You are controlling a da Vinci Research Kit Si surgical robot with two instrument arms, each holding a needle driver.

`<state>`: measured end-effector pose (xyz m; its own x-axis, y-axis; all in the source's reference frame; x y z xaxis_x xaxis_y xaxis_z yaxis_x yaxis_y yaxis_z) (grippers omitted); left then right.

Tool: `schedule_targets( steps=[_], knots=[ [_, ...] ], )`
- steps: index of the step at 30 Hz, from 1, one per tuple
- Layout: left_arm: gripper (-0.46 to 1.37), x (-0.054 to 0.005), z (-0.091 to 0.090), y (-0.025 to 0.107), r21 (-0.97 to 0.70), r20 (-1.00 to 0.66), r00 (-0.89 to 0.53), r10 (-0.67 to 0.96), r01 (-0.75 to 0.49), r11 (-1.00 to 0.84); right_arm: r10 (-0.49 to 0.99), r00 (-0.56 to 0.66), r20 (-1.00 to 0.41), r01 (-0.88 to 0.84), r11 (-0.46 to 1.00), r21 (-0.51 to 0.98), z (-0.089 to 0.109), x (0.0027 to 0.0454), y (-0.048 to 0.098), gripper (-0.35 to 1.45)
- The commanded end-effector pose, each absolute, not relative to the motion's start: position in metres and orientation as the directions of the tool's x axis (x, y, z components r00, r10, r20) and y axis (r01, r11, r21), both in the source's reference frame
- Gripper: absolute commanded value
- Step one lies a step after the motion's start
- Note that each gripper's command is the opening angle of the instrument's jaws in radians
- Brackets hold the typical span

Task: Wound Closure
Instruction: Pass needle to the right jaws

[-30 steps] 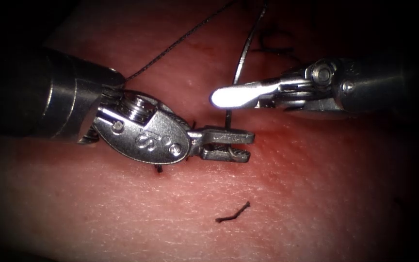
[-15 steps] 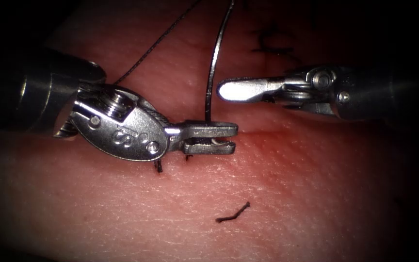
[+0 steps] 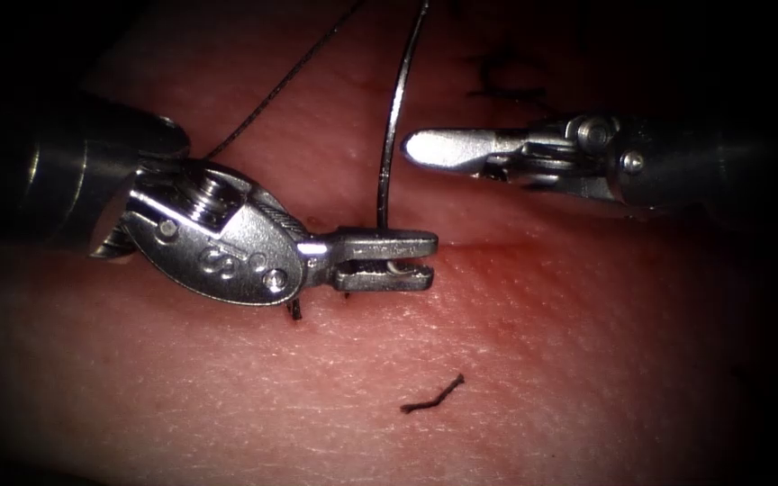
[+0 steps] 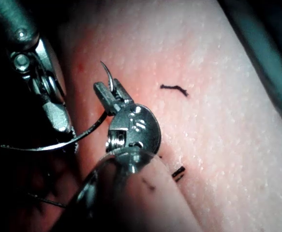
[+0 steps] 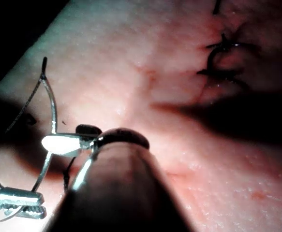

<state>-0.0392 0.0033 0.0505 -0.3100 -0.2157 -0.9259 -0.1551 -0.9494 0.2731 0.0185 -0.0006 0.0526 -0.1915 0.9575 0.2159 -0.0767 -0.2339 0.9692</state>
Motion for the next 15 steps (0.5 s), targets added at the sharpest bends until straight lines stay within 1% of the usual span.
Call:
schedule_targets(
  steps=[1,9,15],
  knots=[
    [-0.35,-0.0392,0.0505,0.0032,0.274,-0.925,-0.312,-0.217,-0.153,-0.949,0.957,-0.193,0.217,-0.075,-0.235,0.969,0.0526,0.0187,-0.0005,1.09],
    [-0.35,-0.0393,0.0504,0.0031,0.275,-0.925,-0.312,-0.218,-0.153,-0.949,0.954,-0.207,0.219,-0.076,-0.239,0.968,0.0521,0.0209,-0.0002,1.09],
    [-0.35,-0.0393,0.0501,0.0031,0.275,-0.926,-0.309,-0.217,-0.158,-0.948,0.954,-0.209,0.216,-0.077,-0.236,0.969,0.0522,0.0213,-0.0004,1.06]
  ],
)
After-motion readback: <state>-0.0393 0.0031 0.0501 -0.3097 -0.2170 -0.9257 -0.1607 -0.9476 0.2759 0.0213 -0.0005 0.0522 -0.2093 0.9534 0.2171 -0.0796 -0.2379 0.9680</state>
